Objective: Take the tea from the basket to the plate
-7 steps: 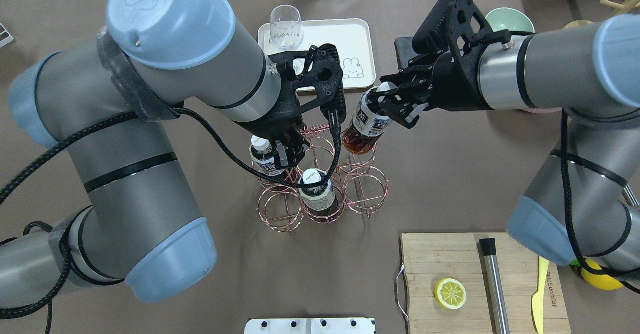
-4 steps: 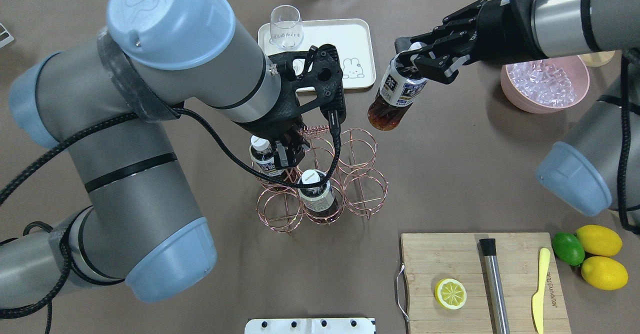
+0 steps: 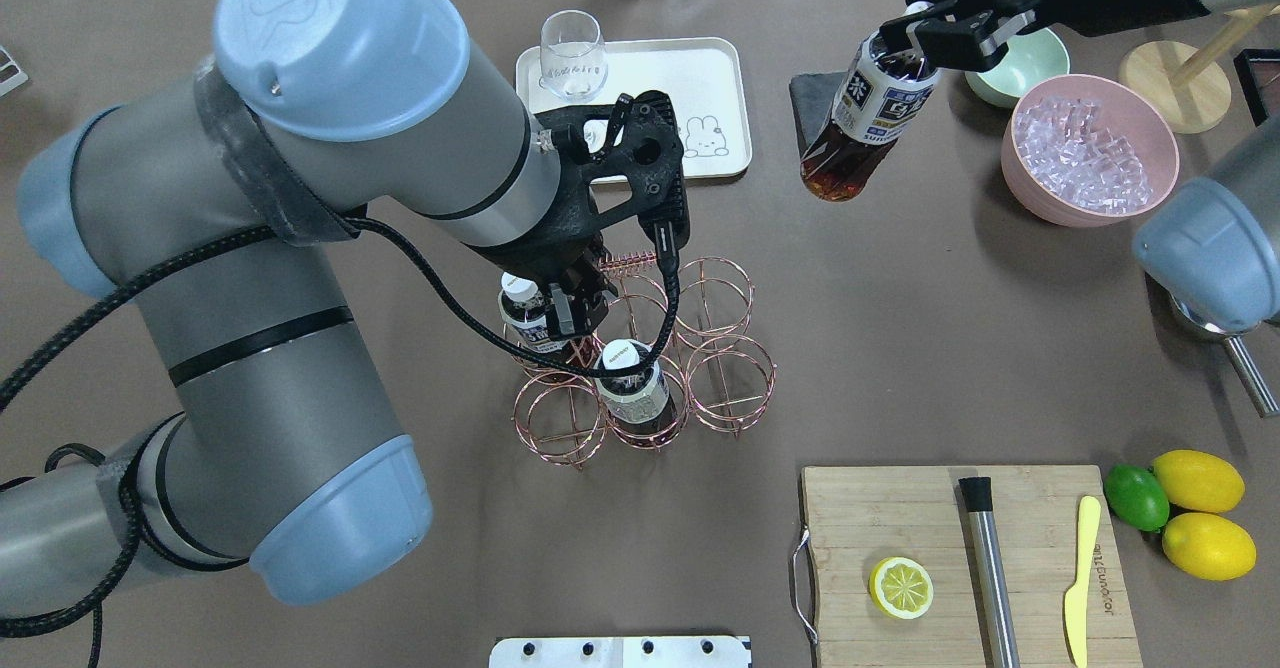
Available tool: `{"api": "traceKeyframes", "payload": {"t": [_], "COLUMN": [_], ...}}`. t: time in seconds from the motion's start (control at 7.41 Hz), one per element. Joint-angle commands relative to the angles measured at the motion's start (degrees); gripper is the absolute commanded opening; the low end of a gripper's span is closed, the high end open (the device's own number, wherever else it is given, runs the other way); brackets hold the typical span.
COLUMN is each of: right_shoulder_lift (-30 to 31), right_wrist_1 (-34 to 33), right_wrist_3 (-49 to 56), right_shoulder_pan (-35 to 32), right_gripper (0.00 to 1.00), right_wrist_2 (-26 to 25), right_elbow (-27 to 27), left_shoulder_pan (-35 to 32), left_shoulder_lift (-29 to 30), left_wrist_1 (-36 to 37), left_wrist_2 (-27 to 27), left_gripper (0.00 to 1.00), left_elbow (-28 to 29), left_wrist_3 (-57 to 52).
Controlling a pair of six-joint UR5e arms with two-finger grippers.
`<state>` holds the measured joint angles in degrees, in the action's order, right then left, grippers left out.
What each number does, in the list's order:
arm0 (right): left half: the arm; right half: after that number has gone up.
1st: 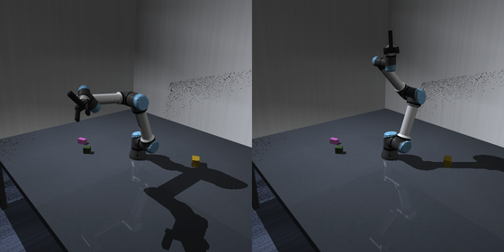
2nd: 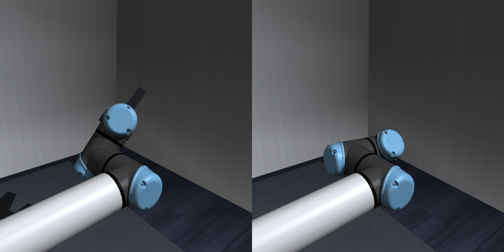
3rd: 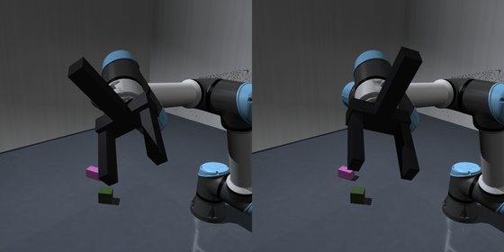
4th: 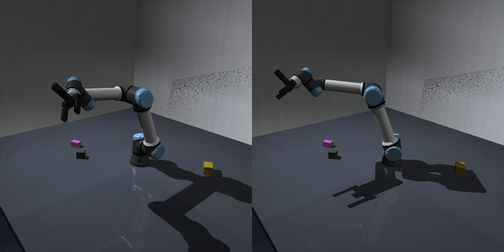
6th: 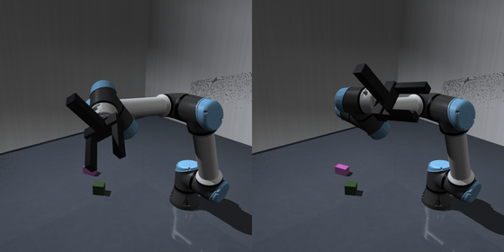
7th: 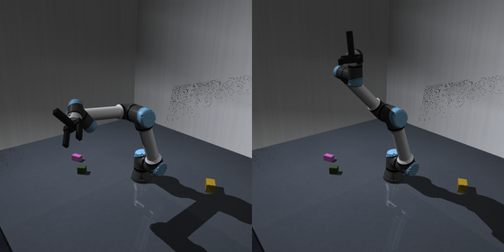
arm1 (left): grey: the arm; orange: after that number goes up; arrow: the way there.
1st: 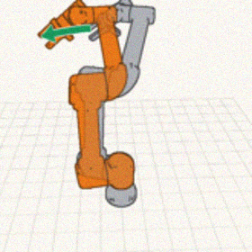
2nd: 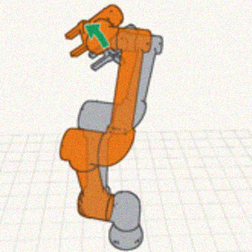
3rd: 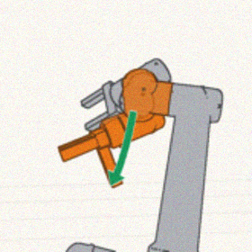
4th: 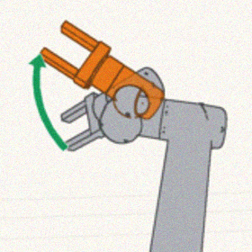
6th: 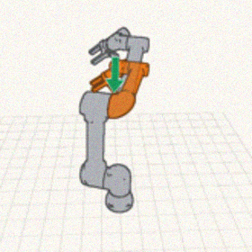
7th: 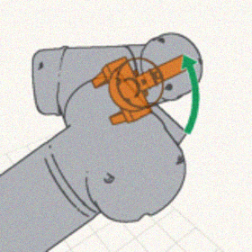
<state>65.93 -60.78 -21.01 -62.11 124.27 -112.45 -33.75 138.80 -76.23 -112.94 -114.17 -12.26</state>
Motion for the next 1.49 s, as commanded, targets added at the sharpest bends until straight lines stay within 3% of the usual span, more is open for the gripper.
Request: {"api": "traceKeyframes", "payload": {"t": [0.0,0.41,0.95,1.35], "right_shoulder_lift": [0.0,-4.6,-20.4,-24.0], "right_wrist_1": [9.2,19.5,19.1,19.1], "right_wrist_3": [-1.0,-7.0,-13.1,-13.1], "right_shoulder_pan": [-0.8,0.1,6.8,10.1], "right_gripper": [0.0,0.0,0.0,0.0], "right_wrist_2": [-2.3,-7.1,-15.5,-19.8], "right_elbow": [9.8,21.3,35.9,42.0], "left_shoulder_pan": [0.0,0.0,-0.1,-6.7], "left_shoulder_lift": [-0.1,-0.1,-0.1,0.9], "left_wrist_1": [0.0,0.0,0.1,3.4], "left_wrist_2": [0.0,0.1,0.2,-0.4], "left_gripper": [0.0,0.0,0.0,0.0], "left_elbow": [0.0,0.0,0.0,-0.8], "left_wrist_3": [0.0,-0.1,-0.1,-0.5]}}
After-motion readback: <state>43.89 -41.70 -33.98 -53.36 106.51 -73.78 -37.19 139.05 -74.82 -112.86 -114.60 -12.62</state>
